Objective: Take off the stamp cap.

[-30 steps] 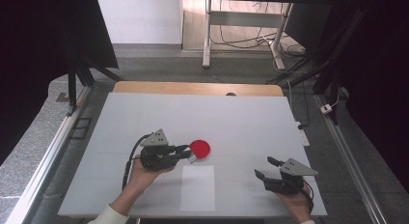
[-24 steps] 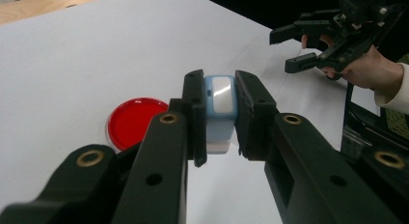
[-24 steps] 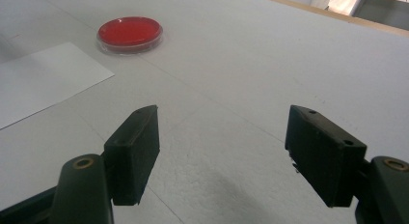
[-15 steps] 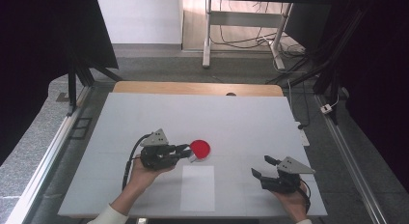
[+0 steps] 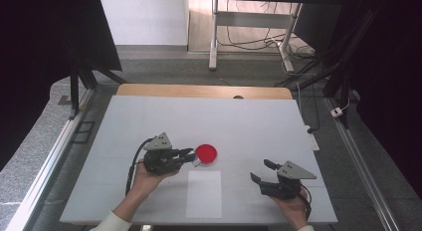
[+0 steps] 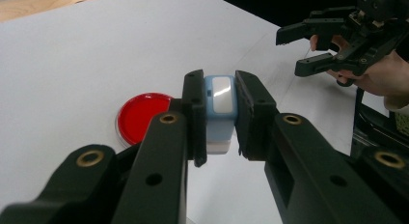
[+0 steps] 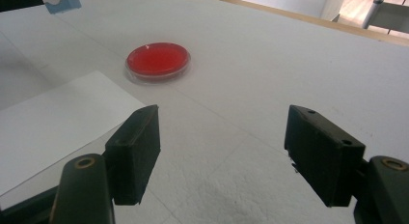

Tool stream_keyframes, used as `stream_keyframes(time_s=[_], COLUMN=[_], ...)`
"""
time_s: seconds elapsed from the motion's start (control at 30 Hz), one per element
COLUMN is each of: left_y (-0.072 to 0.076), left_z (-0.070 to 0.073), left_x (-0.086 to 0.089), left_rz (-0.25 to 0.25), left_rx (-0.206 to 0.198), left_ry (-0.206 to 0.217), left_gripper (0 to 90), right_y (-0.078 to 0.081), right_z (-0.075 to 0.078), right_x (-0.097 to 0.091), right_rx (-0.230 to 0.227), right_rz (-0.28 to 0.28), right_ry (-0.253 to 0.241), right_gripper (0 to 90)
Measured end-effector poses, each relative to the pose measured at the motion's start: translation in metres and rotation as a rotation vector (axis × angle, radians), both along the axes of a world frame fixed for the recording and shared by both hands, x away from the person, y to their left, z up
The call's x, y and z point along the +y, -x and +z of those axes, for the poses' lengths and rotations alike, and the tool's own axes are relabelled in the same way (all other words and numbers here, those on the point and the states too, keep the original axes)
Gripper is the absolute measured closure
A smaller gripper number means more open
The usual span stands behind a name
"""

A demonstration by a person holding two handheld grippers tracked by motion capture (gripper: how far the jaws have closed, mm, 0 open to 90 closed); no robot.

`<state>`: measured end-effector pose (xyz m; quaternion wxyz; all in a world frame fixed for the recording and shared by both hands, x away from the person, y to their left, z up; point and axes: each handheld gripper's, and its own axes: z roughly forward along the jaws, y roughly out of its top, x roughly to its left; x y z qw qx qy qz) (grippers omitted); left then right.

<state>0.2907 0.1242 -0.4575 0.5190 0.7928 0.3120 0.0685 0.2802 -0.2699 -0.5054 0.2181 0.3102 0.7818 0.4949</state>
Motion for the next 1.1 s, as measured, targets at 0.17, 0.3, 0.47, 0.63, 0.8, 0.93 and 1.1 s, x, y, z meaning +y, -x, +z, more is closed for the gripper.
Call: stream_keyframes(time_s=[0.17,0.3,0.47,0.63,0.8,0.93,1.1], left_y=[0.001,0.0,-0.002,-0.002,-0.002,-0.003,-0.003], left_z=[0.0,0.0,-0.001,-0.002,-0.002,-0.002,-0.002], left_x=[-0.002,-0.004,-0.007,-0.008,-0.01,-0.01,-0.01], left_rz=[-0.005,-0.006,-0.007,-0.01,-0.009,-0.009,-0.008], left_rx=[0.0,-0.002,0.006,0.006,0.008,0.008,0.009], left_ry=[-0.002,-0.004,-0.005,-0.006,-0.007,-0.008,-0.008], left_gripper=[75.1,75.1,75.0,75.1,75.1,75.1,75.1], right_y=[0.003,0.006,0.008,0.007,0.008,0.009,0.01], right_z=[0.002,0.002,0.001,0.0,0.0,0.001,0.0], right_x=[0.008,0.013,0.021,0.024,0.029,0.034,0.04], right_rx=[-0.003,-0.006,-0.002,0.009,0.008,0.005,0.0], right_rz=[0.017,0.023,0.042,0.041,0.042,0.036,0.036], right_ry=[-0.007,-0.011,-0.006,-0.007,-0.008,-0.011,-0.002], right_gripper=[28.2,28.4,28.6,28.9,29.6,30.0,30.4])
